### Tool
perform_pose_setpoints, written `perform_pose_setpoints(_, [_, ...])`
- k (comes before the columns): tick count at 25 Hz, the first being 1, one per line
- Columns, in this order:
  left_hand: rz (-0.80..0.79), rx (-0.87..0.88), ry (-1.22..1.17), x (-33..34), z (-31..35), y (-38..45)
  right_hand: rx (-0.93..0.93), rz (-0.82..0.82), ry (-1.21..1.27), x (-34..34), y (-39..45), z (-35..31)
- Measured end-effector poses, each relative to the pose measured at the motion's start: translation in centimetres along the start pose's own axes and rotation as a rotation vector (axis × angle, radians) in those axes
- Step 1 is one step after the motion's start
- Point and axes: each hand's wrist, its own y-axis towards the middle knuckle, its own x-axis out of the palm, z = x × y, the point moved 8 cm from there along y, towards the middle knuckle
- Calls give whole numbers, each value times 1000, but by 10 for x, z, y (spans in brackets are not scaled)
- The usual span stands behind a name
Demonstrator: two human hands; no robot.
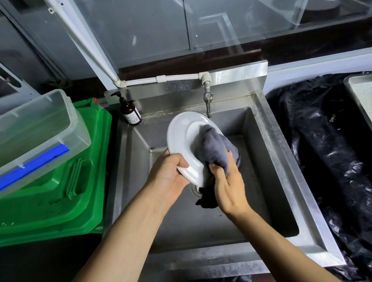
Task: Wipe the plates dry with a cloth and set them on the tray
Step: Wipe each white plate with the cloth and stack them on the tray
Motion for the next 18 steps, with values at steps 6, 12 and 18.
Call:
perform_pose_setpoints(6, [4, 1, 55, -2, -1, -5, -100, -50, -49, -9, 12, 5])
perform_pose_setpoints(12, [18, 43, 167, 1, 1, -13, 442, 175, 213, -30, 27, 34])
perform_pose_setpoints(18, [-22, 119, 194, 19, 9, -17, -102, -85, 2, -4, 24, -12])
